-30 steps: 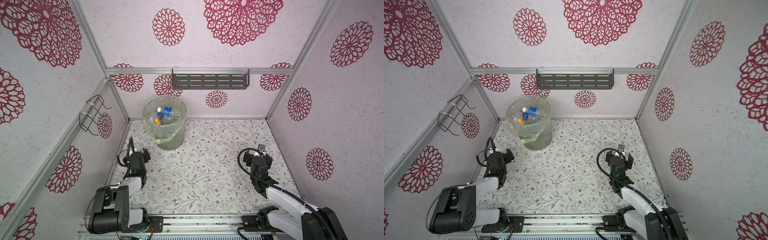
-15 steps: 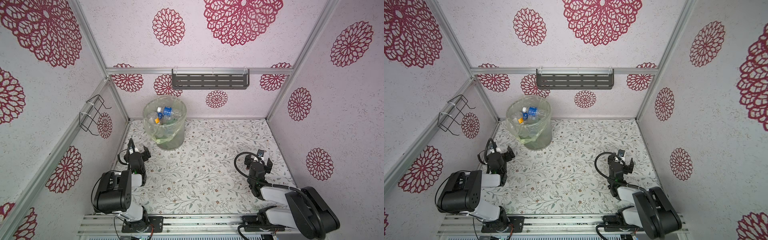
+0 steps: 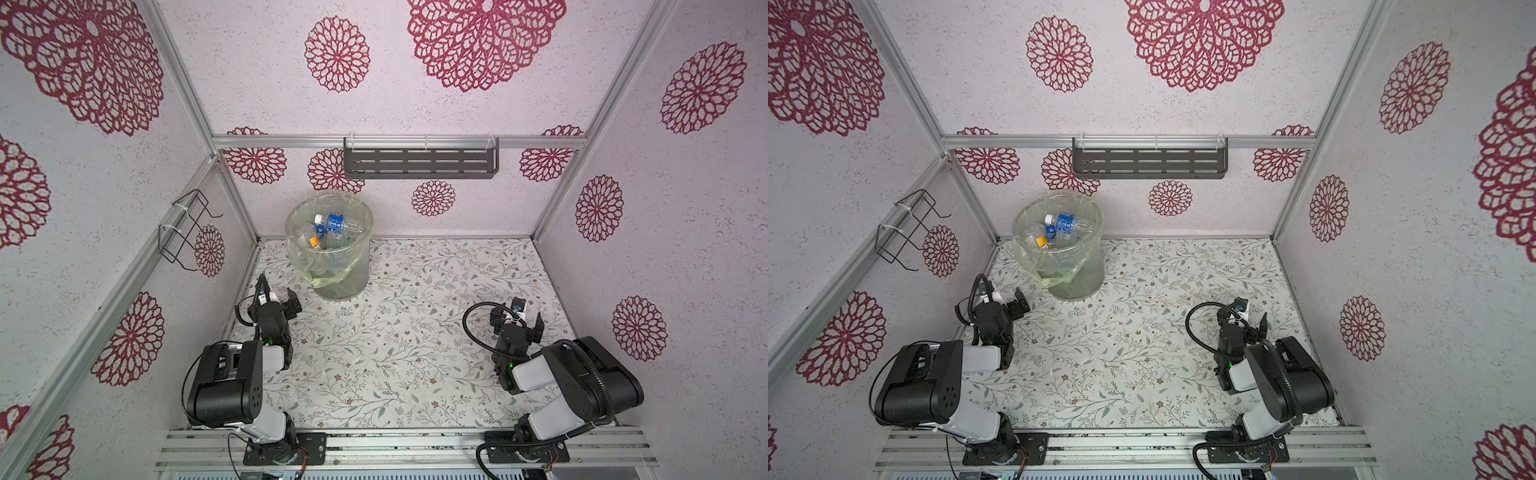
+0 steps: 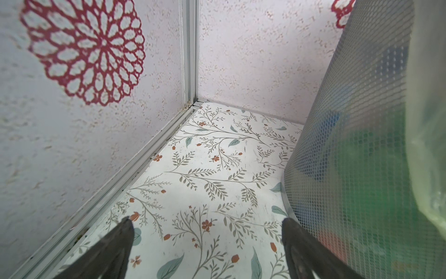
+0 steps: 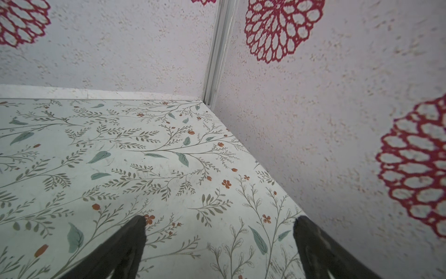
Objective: Throw the plastic bottles in the bin
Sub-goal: Reset both arms
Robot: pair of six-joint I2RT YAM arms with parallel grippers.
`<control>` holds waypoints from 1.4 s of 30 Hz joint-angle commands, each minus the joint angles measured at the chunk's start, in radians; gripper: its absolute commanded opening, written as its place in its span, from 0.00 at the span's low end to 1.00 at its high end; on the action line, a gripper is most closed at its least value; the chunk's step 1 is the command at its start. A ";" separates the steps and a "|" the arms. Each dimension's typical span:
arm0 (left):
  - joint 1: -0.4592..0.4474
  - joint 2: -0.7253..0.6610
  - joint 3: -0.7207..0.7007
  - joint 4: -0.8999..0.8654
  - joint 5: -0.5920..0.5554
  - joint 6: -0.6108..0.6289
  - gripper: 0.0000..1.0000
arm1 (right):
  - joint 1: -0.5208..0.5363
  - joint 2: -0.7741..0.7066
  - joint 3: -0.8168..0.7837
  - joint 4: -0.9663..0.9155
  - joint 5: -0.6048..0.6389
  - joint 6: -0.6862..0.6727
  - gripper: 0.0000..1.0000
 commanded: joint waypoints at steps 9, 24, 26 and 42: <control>-0.002 0.004 0.010 0.002 -0.005 0.029 0.97 | -0.170 -0.050 0.137 -0.288 -0.372 0.129 0.99; -0.002 0.004 0.011 0.002 -0.005 0.028 0.97 | -0.198 -0.017 0.043 -0.097 -0.468 0.122 0.99; -0.002 0.004 0.012 0.002 -0.005 0.028 0.97 | -0.196 -0.011 0.043 -0.084 -0.465 0.118 0.99; -0.002 0.003 0.011 0.002 -0.005 0.027 0.97 | -0.196 -0.011 0.043 -0.086 -0.465 0.119 0.99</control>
